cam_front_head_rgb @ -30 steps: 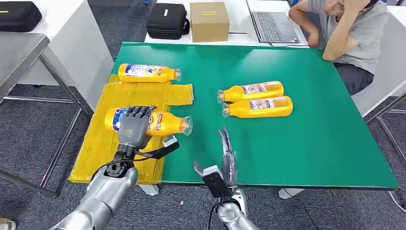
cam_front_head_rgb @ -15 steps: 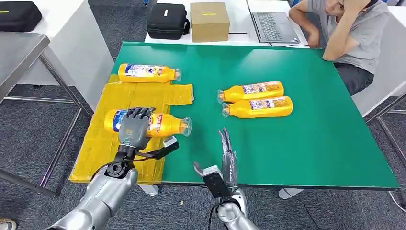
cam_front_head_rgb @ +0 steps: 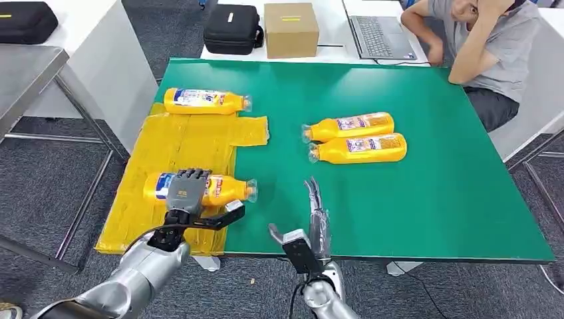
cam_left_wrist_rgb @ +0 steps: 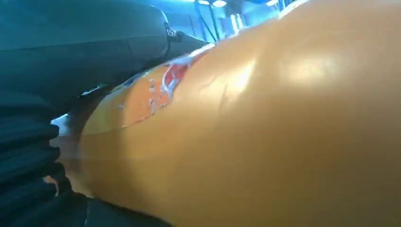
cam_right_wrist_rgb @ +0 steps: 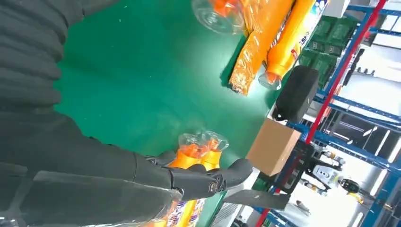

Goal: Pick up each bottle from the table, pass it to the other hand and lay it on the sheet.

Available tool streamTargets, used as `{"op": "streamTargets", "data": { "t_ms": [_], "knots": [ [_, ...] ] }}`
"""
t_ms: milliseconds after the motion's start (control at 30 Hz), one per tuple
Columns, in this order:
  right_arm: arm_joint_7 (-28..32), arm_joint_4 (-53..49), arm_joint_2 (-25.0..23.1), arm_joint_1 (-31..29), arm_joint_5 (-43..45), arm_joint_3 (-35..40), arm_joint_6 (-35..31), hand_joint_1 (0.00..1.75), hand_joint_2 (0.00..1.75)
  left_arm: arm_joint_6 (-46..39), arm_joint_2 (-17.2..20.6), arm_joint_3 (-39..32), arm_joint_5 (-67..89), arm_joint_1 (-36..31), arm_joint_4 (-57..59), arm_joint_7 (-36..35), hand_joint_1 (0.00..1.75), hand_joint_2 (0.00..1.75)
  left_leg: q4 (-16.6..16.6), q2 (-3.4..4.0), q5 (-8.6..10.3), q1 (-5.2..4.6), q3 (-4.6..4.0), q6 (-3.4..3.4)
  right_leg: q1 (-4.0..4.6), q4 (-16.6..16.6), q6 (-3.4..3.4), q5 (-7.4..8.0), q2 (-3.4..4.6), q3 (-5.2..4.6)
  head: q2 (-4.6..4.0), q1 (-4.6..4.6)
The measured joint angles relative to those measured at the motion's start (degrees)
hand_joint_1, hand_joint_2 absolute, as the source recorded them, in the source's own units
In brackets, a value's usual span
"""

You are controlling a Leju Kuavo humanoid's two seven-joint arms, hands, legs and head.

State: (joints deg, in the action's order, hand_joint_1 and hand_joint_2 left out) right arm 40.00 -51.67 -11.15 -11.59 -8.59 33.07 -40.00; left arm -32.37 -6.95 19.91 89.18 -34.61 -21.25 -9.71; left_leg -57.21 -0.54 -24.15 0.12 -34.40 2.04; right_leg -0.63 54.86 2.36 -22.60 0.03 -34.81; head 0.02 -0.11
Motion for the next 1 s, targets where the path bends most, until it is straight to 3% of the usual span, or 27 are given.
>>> {"op": "streamTargets", "data": {
  "t_ms": [433, 500, 667, 700, 733, 767, 800, 1000],
  "knots": [
    [0.0, -0.02, 0.63, 0.26, -0.72, -0.15, 0.0, 0.0, 1.75, 1.68, 0.0, 0.11, -0.59, -1.6, 2.63, 1.49, 1.75, 1.75, 0.0, 0.01, 0.02, 0.0, 0.05, -0.03, 0.0, 0.02, -0.03, 0.03, 0.01, 0.03, 0.0, -0.02],
    [0.0, -0.02, 0.7, 0.28, -1.03, -0.24, 0.0, 0.0, 1.75, 1.66, -0.02, 0.11, -0.37, -1.63, 2.87, 1.42, 1.47, 1.75, 0.0, 0.01, 0.02, 0.0, 0.06, -0.03, 0.0, 0.03, -0.03, 0.03, 0.01, 0.03, 0.0, -0.02],
    [0.0, -0.02, 0.74, 0.4, -1.66, -0.77, 0.0, 0.0, 1.75, 0.35, -0.17, 0.13, 0.3, -1.63, 3.11, 0.57, 1.47, 1.75, 0.0, 0.01, 0.02, 0.0, 0.06, -0.03, 0.0, 0.03, -0.03, 0.03, 0.01, 0.03, 0.0, -0.02],
    [0.0, -0.02, 0.74, 0.48, -1.7, -0.85, 0.0, 0.0, 1.75, 0.18, -0.2, 0.18, 0.41, -1.62, 3.19, 0.44, 1.13, 1.75, 0.0, 0.01, 0.02, 0.0, 0.06, -0.03, 0.0, 0.03, -0.03, 0.03, 0.01, 0.03, -0.02, -0.02],
    [0.0, -0.02, 0.74, 0.56, -1.73, -0.94, 0.0, 0.0, 1.75, -0.02, -0.22, 0.26, 0.52, -1.63, 3.28, 0.4, 0.82, 0.0, 0.0, 0.01, 0.02, 0.0, 0.06, -0.03, 0.0, 0.03, -0.03, 0.03, 0.01, 0.03, 0.0, -0.02],
    [0.0, -0.02, 0.74, 0.59, -1.73, -0.98, 0.0, 0.0, 1.75, -0.15, -0.22, 0.39, 0.59, -1.62, 3.33, 0.38, 0.12, 0.0, 0.0, 0.01, 0.02, 0.0, 0.05, -0.03, 0.0, 0.03, -0.03, 0.03, 0.01, 0.03, 0.0, -0.04],
    [0.0, -0.02, 0.74, 0.59, -1.75, -1.01, 0.0, 0.0, 1.75, -0.24, -0.24, 0.48, 0.7, -1.63, 3.39, 0.35, 0.02, 0.0, 0.0, 0.01, 0.02, 0.0, 0.05, -0.03, 0.0, 0.03, -0.03, 0.03, 0.01, 0.03, 0.0, -0.02],
    [0.0, -0.02, 0.74, 0.59, -2.27, -1.27, 0.0, 0.0, 1.75, -0.28, -0.42, 0.57, 0.35, -1.77, 3.65, 0.46, 0.0, 0.0, 0.0, -0.01, 0.03, -0.01, 0.06, -0.03, -0.01, 0.03, -0.03, 0.02, -0.01, 0.05, 0.0, -0.02]
  ]
}}
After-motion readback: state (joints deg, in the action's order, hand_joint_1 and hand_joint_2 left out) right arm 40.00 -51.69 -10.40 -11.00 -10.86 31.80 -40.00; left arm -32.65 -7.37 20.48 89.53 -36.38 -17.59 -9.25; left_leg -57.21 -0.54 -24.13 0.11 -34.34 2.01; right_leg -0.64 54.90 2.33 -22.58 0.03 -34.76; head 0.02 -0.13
